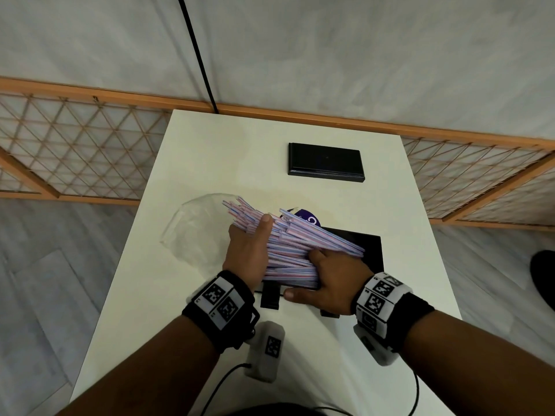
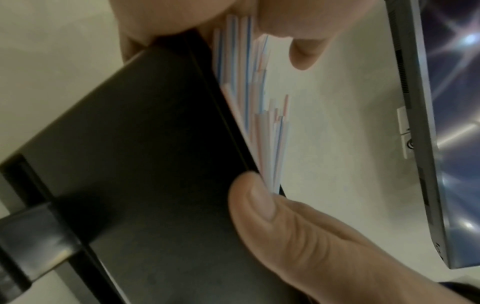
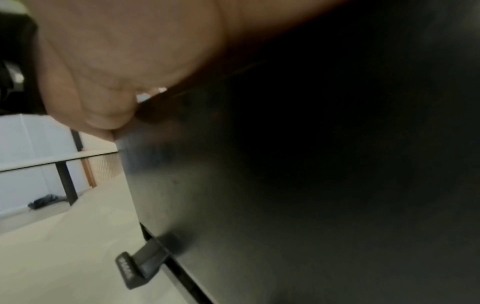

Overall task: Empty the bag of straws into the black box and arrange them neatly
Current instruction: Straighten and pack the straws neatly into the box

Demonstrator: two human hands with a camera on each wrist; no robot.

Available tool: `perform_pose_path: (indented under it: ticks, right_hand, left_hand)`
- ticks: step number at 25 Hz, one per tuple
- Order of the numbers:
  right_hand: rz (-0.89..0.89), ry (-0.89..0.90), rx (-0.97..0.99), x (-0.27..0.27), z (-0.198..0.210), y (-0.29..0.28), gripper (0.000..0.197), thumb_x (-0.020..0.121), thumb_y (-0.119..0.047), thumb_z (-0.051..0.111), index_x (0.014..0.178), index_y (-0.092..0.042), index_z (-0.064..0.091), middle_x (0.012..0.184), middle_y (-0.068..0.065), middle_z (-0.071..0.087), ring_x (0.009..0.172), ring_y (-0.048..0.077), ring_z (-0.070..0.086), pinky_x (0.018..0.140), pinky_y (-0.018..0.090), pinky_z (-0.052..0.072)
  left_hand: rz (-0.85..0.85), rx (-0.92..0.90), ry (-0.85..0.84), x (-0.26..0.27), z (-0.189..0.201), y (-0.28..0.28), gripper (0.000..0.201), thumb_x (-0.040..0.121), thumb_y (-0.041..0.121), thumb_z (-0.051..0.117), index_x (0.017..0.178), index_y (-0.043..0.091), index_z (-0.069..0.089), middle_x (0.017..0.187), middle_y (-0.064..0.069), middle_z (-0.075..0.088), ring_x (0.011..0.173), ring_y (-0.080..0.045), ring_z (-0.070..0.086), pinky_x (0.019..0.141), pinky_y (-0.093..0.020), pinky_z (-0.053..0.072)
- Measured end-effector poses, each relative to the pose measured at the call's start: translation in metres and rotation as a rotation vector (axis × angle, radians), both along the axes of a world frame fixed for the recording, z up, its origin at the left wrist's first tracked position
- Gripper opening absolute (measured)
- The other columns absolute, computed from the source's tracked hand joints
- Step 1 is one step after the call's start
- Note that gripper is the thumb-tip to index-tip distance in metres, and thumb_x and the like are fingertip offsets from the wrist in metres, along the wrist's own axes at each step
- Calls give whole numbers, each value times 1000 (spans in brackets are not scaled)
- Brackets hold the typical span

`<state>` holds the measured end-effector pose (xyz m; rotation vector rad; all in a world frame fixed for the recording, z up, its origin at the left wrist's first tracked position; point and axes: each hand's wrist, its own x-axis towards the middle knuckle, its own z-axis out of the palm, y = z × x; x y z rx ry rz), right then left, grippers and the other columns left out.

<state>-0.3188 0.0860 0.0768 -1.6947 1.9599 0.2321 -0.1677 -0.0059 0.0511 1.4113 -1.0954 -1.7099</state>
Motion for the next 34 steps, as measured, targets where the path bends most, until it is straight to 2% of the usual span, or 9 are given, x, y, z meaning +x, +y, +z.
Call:
perform_pose_path:
  ticks: [7, 11, 14, 17, 20, 27, 30, 32, 34]
  right_hand:
    - [-30, 4, 56, 7, 6, -2, 100, 59, -98, 36, 124, -24, 51, 114, -2, 62, 102, 19, 63, 89, 33, 52]
    - [-95, -198, 170, 2, 39, -9, 23, 87, -65, 56, 93, -42, 53, 69, -30, 55, 81, -12, 59, 70, 2, 35]
    - [-151, -382, 251, -5, 41, -16, 30, 95, -46, 58, 124, -42, 53, 88, -41, 42, 92, -12, 49, 72, -10, 26]
    - [-117, -510, 190, -3, 15, -21, 51, 89, -53, 63, 137, -45, 49, 133, -30, 52, 126, -2, 46, 115, 21, 30]
    - [-195, -592, 250, -5, 5, -24, 42, 93, -38, 64, 133, -43, 51, 138, -20, 54, 126, -3, 47, 117, 28, 31]
    - [-68, -304, 64, 7, 7, -22, 52, 85, -71, 53, 130, -45, 53, 121, -27, 54, 111, -7, 49, 101, 7, 33]
    - [-53, -151, 89, 6, 8, -19, 73, 75, -92, 29, 111, -38, 62, 108, -7, 68, 103, 12, 61, 98, 28, 46]
    - [-95, -185, 103, 7, 17, -17, 49, 84, -80, 38, 84, -34, 55, 82, -14, 61, 87, 8, 57, 79, 10, 43]
    - [-109, -333, 124, 7, 28, -15, 17, 92, -57, 55, 99, -42, 51, 80, -35, 44, 78, -15, 48, 64, -7, 30]
  left_hand:
    - [-48, -27, -31, 0, -2, 0, 76, 82, 66, 52, 134, 14, 37, 114, 3, 60, 98, -11, 63, 83, -31, 52]
    - [-94, -81, -104, 3, -1, 6, 50, 96, 52, 52, 128, 18, 34, 110, 12, 54, 98, -6, 59, 82, -24, 46]
    - [-119, -142, -187, 2, -4, 10, 52, 95, 52, 55, 129, 20, 34, 119, 5, 54, 109, -15, 57, 95, -30, 47]
    - [-110, -197, -235, 0, -11, 13, 71, 79, 68, 55, 128, 21, 35, 127, 1, 52, 119, -21, 57, 106, -43, 47]
    - [-103, -187, -259, -1, -9, 16, 85, 72, 69, 56, 134, 16, 33, 121, 4, 50, 119, -23, 57, 105, -45, 47]
    - [-94, -134, -192, 0, -11, 11, 84, 65, 77, 57, 126, 24, 33, 115, 10, 56, 115, -20, 62, 102, -46, 51]
    - [-56, -72, -148, 1, -6, 8, 62, 86, 58, 63, 124, 20, 33, 107, 16, 52, 111, -19, 60, 104, -44, 49]
    - [-42, -33, -110, 2, -4, 8, 52, 93, 49, 60, 124, 17, 33, 107, 14, 53, 108, -17, 61, 101, -41, 49]
    - [-42, -25, -75, 3, -3, 9, 53, 93, 51, 60, 123, 17, 33, 109, 12, 55, 102, -11, 61, 95, -36, 49]
